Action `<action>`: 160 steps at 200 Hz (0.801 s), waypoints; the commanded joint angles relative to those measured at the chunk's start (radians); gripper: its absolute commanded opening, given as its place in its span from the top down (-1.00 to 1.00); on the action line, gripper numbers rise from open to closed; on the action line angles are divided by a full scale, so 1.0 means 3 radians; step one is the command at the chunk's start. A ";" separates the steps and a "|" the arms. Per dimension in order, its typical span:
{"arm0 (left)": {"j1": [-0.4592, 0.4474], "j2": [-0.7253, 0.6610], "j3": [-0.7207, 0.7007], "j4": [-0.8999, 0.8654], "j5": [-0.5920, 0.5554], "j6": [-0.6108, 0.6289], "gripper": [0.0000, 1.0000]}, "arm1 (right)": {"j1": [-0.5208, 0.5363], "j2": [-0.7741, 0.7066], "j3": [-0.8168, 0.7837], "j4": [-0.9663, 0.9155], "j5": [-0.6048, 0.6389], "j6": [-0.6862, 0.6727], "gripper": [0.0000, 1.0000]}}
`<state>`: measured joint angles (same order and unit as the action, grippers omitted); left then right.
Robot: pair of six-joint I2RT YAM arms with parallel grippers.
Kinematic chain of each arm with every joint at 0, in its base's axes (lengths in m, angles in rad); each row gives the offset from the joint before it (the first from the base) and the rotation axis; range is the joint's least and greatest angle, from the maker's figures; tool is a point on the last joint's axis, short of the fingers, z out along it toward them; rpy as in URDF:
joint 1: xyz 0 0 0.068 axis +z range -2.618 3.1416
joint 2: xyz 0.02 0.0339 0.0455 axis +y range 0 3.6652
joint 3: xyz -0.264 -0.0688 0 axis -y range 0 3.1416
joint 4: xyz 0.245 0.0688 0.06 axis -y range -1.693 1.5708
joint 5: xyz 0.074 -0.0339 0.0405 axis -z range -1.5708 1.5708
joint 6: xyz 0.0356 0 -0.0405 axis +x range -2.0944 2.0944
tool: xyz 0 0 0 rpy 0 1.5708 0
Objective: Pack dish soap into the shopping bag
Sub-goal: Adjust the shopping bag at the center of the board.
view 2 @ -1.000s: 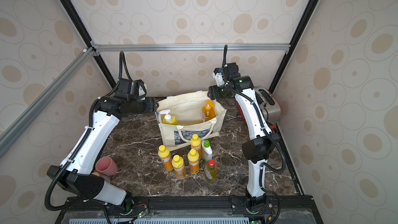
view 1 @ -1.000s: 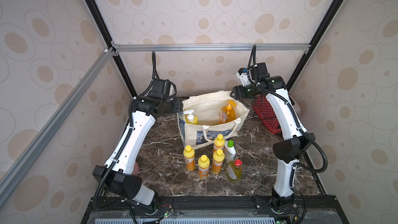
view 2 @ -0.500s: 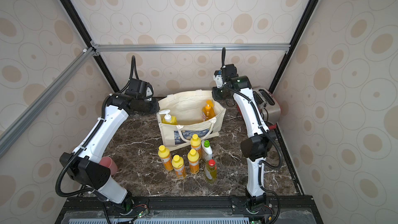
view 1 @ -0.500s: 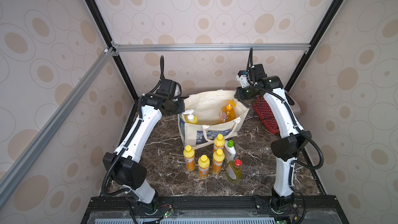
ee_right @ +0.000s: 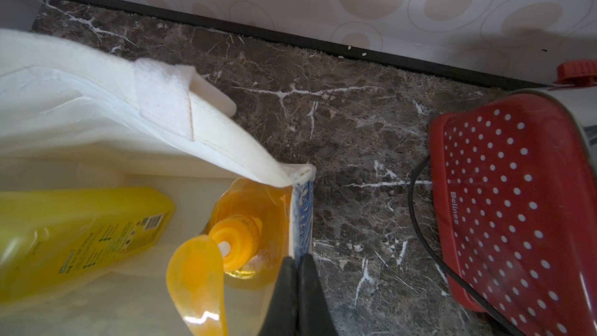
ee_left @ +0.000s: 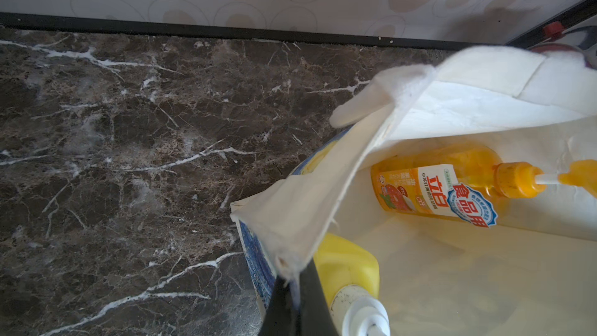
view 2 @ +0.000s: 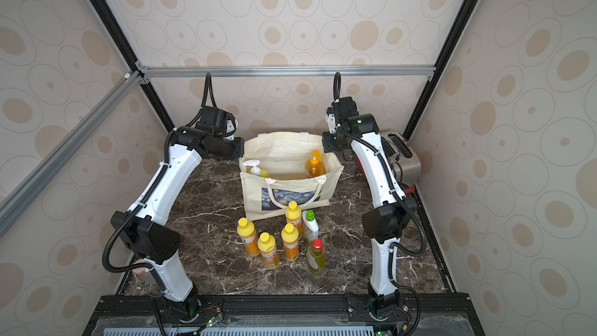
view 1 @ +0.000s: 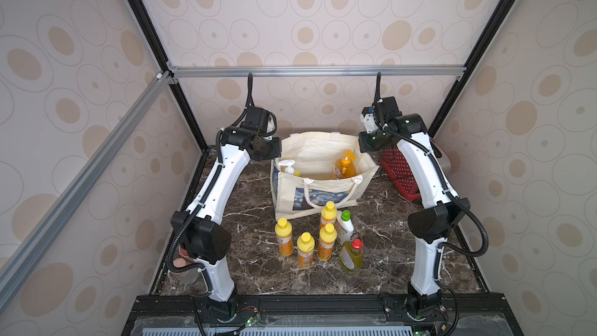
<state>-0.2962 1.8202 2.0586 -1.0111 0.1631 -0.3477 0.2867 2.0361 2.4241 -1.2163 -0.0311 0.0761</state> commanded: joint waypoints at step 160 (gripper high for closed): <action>0.0024 -0.0732 -0.0617 0.0161 -0.0223 0.0218 -0.79 | 0.0087 -0.0876 -0.0321 -0.0151 -0.0256 -0.0101 0.16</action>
<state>-0.2695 1.7348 1.9530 -0.9588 0.1596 -0.2878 0.2874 1.8885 2.3653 -1.2606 -0.0322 0.0654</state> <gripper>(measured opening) 0.867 0.416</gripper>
